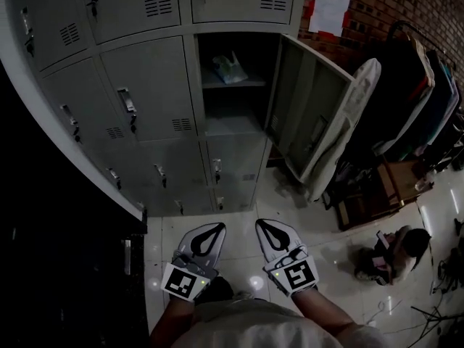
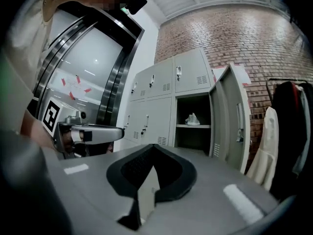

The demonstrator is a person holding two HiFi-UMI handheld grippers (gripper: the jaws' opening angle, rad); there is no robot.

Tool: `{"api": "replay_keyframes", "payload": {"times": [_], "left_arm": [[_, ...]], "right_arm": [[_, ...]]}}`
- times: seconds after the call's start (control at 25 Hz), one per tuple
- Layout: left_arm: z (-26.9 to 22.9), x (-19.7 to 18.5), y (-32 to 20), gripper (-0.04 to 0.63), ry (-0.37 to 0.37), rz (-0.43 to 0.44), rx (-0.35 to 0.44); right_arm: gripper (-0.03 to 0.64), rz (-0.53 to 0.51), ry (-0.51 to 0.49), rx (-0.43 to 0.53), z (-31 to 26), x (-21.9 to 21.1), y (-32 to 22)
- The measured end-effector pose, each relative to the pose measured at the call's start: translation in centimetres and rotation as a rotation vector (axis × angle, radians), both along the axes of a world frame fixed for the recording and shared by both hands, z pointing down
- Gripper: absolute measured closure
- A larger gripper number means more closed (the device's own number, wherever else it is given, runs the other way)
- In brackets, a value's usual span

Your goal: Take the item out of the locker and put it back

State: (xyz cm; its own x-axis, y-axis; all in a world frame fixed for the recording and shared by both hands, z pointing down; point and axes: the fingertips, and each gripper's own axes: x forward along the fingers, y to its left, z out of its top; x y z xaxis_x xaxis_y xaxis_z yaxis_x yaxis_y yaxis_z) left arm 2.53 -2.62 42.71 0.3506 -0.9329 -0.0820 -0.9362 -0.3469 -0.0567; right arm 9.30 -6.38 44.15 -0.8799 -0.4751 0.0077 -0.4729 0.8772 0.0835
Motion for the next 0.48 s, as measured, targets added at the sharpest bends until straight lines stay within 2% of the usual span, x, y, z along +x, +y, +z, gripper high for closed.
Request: {"api": "replay_keyframes", "payload": {"times": [0.2, 0.32, 0.48], "left_arm": [[-0.3, -0.5, 3.2, 0.594, 0.006, 0.000, -0.002], [-1.0, -1.7, 4.1, 0.594, 0.020, 0.004, 0.014], [-1.6, -2.6, 4.7, 0.594, 0.005, 0.024, 0.025]], "right_arm": [[0.614, 0.035, -0.025, 0.042, -1.4, 0.0, 2.5], [0.614, 0.048, -0.040, 0.045, -2.2, -0.8, 3.7], [0.614, 0.055, -0.053, 0.051, -2.8, -1.9, 4.6]]}}
